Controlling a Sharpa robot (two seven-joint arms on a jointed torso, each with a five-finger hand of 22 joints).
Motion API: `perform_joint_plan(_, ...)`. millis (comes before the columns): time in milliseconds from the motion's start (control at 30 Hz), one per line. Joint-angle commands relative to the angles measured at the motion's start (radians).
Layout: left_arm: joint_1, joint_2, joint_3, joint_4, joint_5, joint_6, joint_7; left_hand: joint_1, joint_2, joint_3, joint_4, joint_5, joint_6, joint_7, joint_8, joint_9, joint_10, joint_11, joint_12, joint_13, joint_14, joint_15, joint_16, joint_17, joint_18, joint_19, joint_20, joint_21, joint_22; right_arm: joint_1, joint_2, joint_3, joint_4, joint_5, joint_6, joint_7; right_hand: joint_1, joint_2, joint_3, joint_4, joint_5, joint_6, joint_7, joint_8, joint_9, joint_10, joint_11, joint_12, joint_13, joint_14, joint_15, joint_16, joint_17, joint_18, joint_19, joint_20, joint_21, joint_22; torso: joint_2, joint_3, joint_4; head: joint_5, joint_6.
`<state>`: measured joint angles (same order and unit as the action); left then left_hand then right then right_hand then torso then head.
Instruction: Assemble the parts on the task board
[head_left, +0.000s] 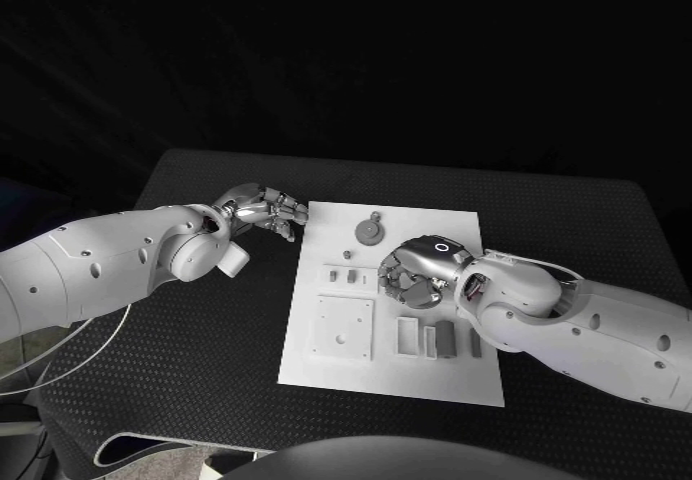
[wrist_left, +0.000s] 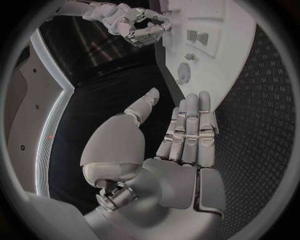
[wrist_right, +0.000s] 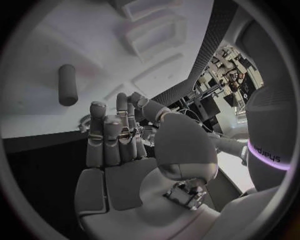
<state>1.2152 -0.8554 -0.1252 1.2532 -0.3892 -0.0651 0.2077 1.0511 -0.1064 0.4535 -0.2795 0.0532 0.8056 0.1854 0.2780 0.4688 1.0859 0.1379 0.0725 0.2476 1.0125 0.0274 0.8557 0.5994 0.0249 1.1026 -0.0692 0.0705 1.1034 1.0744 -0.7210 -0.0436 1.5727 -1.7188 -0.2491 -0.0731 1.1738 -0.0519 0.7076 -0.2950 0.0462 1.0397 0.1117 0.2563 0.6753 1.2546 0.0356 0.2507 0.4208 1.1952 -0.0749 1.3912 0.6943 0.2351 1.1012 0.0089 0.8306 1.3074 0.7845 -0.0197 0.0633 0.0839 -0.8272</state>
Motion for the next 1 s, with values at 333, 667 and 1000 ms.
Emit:
perform_joint_plan(333, 0.001, -0.002, 0.001, 0.008, -0.002, -0.008, 0.008, 0.002, 0.005, -0.003, 0.000, -0.003, 0.001, 0.010, 0.004, -0.002, -0.005, 0.001, -0.002, -0.002, 0.007, 0.001, 0.003, 0.001, 0.013, 0.005, -0.001, -0.001, -0.002, 0.037, 0.023, 0.005, -0.074, 0.679, 0.165, -0.008, 0.001, 0.035, 0.002, 0.001, 0.004, -0.012, 0.004, 0.000, 0.010, -0.004, 0.002, -0.009, -0.002, -0.003, 0.001, -0.007, 0.000, 0.027, 0.003, -0.004, -0.005, 0.013, 0.000, -0.0022, 0.0012, 0.013, -0.003)
perform_joint_plan(667, 0.001, -0.001, 0.001, 0.009, -0.001, -0.013, 0.006, 0.001, 0.004, -0.003, 0.000, -0.003, 0.001, 0.010, 0.004, -0.002, -0.005, 0.000, -0.002, -0.002, 0.007, 0.001, 0.003, 0.001, 0.013, 0.005, -0.001, -0.001, -0.002, 0.070, 0.080, 0.003, -0.166, 1.061, 0.288, -0.063, -0.005, 0.043, -0.002, 0.001, 0.004, -0.020, 0.007, -0.001, 0.015, -0.007, 0.004, -0.013, -0.002, -0.006, 0.004, -0.002, 0.005, 0.027, 0.000, -0.003, -0.004, 0.016, 0.000, -0.0021, 0.0016, 0.035, -0.009)
perform_joint_plan(1000, 0.001, 0.000, 0.001, 0.006, 0.000, -0.016, 0.006, 0.001, 0.003, -0.003, 0.000, -0.003, 0.001, 0.010, 0.004, -0.002, -0.005, 0.000, -0.002, -0.002, 0.007, 0.001, 0.003, 0.002, 0.013, 0.005, -0.001, -0.001, -0.002, 0.091, 0.132, -0.016, -0.221, 1.224, 0.387, -0.164, -0.009, 0.048, -0.005, 0.001, 0.004, -0.023, 0.009, 0.000, 0.019, -0.007, 0.004, -0.013, -0.001, -0.009, 0.004, 0.002, 0.008, 0.027, -0.001, -0.003, -0.001, 0.019, -0.001, -0.0008, 0.0008, 0.049, -0.015)
